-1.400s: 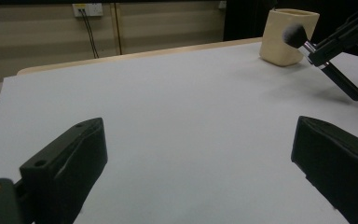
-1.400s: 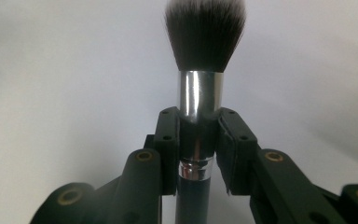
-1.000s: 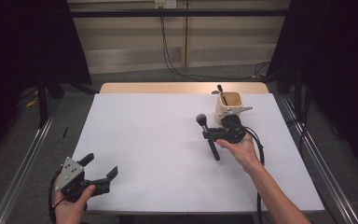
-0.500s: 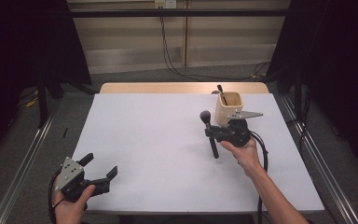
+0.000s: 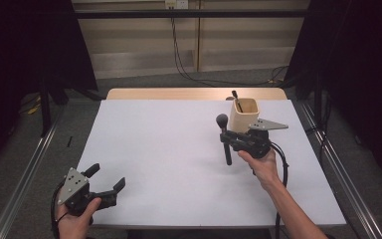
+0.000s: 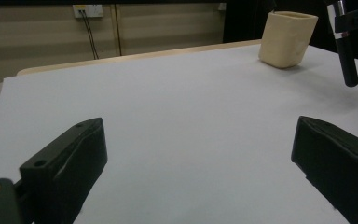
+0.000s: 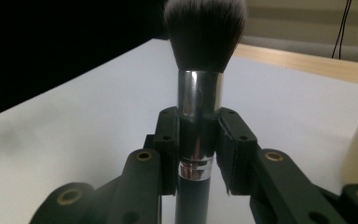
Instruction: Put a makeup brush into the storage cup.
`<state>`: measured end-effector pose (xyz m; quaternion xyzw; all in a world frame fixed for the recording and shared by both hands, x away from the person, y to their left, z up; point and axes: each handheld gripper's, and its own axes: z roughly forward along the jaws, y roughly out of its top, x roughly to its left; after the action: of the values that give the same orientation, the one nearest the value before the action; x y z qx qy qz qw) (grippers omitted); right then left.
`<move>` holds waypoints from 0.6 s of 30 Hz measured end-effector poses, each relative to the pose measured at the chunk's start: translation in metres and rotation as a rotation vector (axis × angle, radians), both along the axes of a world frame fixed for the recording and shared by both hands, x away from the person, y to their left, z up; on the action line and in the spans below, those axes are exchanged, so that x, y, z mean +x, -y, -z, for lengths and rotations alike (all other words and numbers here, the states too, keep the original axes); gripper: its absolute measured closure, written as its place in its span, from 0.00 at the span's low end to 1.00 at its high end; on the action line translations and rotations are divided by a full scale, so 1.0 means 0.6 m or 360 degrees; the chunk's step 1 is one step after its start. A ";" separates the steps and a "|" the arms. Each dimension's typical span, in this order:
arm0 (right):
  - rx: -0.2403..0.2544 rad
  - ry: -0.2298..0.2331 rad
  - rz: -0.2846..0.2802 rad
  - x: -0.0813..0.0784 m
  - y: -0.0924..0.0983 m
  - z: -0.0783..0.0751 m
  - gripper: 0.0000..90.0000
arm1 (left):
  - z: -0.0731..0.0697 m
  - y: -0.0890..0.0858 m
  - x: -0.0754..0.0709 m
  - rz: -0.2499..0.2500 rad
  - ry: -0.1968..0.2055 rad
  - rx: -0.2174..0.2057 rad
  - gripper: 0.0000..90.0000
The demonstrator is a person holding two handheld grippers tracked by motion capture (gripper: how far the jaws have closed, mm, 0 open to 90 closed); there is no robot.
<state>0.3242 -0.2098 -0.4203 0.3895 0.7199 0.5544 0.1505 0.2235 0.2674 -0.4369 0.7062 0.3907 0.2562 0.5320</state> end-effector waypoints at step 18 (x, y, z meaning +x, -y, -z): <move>0.0089 0.0119 0.0034 -0.012 0.016 -0.040 0.80 | 0.001 -0.001 0.000 -0.0039 0.0009 0.0004 0.04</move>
<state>0.3172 -0.2196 -0.3962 0.3801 0.6939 0.5868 0.1723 0.2234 0.2682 -0.4374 0.7013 0.3976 0.2653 0.5289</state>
